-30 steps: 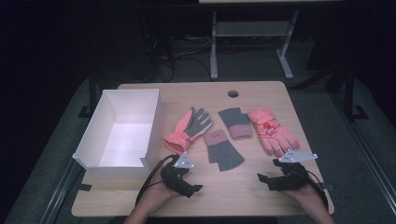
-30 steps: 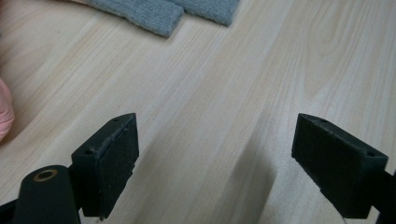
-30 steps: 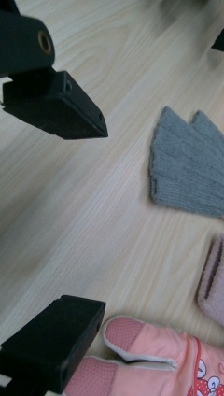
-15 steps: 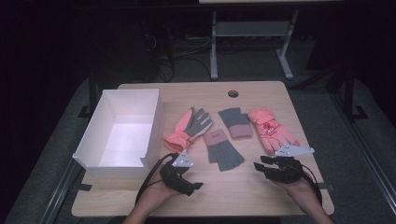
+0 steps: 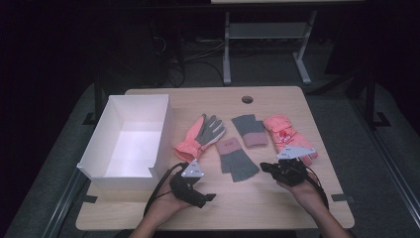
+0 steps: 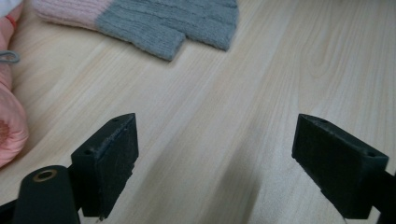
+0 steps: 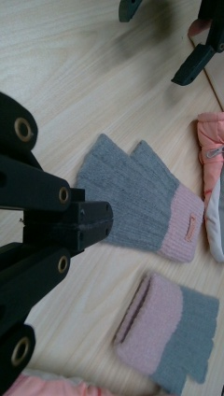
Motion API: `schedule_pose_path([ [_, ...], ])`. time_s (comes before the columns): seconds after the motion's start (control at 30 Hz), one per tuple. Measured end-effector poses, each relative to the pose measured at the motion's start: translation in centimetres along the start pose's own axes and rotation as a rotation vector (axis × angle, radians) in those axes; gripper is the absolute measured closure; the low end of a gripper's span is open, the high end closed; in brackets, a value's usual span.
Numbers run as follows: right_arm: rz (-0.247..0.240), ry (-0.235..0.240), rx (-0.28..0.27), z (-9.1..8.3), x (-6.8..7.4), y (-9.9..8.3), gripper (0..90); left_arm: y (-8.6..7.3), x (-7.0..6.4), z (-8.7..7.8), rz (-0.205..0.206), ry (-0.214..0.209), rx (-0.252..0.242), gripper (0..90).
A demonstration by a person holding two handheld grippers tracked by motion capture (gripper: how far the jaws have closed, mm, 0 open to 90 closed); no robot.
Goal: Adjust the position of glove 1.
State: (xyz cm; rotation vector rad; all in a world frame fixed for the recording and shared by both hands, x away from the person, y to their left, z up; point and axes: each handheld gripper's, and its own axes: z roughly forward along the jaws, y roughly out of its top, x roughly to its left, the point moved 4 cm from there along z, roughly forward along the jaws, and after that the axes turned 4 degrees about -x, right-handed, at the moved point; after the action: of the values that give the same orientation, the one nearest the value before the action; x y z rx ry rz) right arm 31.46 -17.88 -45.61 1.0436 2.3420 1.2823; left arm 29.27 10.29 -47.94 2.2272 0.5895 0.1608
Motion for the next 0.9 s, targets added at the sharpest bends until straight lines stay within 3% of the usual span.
schedule_pose_path([
  [0.13, -0.014, 0.011, 0.013, 0.8, 0.4, 0.5, 89.9, 0.1, -0.1, -0.2, 0.003, 0.005, 0.001, 14.1],
  [0.2, -0.022, 0.022, 0.016, 1.4, 0.6, 0.8, 89.8, 0.2, -0.3, -0.3, 0.013, 0.009, -0.027, 14.8],
  [0.47, -0.036, 0.073, 0.053, 3.9, 1.4, 1.4, 89.8, 0.0, -0.2, -0.1, 0.002, 0.001, -0.016, 14.8],
  [0.6, -0.057, 0.093, 0.088, 4.7, 2.1, 0.9, 89.8, -0.2, 0.0, -0.1, -0.017, 0.003, -0.014, 14.8],
  [0.9, -0.055, 0.103, 0.129, 5.8, 2.1, -0.1, 89.8, -0.3, 0.3, -0.2, -0.011, 0.003, -0.011, 14.8],
])
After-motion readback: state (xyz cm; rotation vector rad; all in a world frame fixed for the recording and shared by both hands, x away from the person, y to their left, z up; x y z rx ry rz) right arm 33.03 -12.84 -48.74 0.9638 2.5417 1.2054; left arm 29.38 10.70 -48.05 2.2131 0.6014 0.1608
